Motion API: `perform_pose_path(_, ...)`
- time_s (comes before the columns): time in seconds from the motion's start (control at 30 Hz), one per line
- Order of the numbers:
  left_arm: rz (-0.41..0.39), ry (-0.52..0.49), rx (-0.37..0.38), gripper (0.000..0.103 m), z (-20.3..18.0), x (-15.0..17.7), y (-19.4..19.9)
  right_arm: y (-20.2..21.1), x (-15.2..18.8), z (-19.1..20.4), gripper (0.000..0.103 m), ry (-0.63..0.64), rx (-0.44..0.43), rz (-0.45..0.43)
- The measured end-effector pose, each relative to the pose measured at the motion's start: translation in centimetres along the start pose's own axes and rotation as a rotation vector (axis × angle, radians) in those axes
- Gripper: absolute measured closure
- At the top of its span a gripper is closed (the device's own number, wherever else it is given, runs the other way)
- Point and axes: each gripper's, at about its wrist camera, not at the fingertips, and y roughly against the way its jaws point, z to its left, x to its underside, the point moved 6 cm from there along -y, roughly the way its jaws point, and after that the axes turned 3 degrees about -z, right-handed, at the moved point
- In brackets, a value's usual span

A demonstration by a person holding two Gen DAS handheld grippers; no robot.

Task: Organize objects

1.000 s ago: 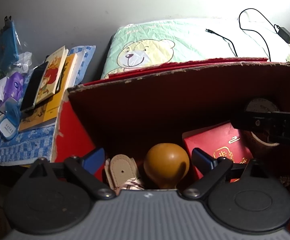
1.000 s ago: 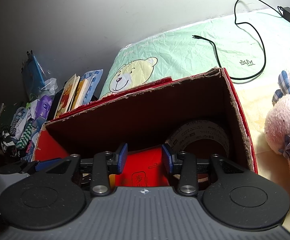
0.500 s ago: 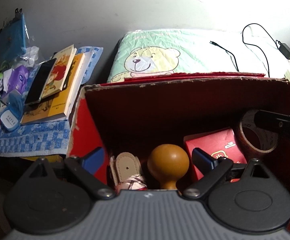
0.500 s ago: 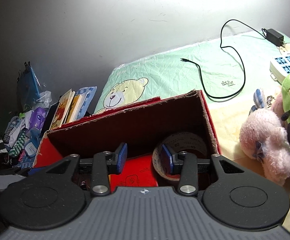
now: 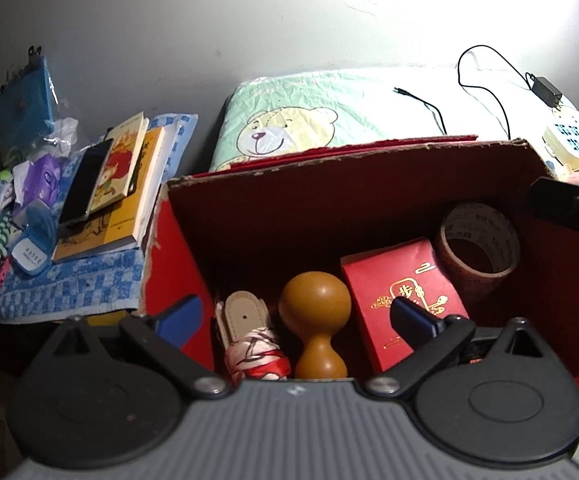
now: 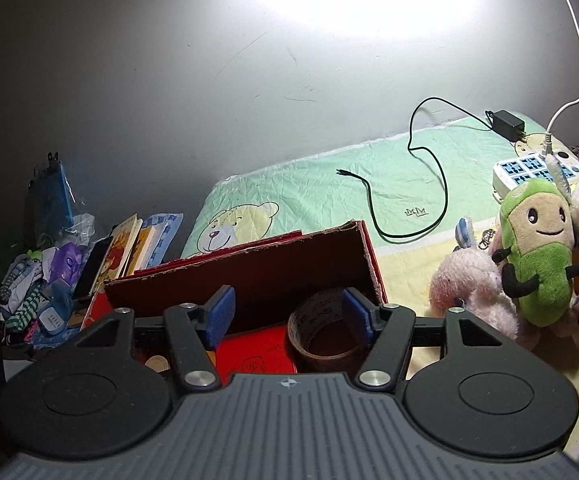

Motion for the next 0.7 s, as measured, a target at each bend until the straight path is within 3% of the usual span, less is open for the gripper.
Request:
perform_pose_path(0.27, 0.015, 0.001, -0.013, 0.002, 0.2, 0.7, 0.7, 1.3, 0.8, -0.1, 0.039, -0.009, 0.066, -0.003)
perform_pose_path(0.7, 0.048, -0.018, -0.025, 0.002, 0.2, 1.4, 1.0, 1.8, 1.9, 0.0, 0.039, 0.002, 0.097, 0.028)
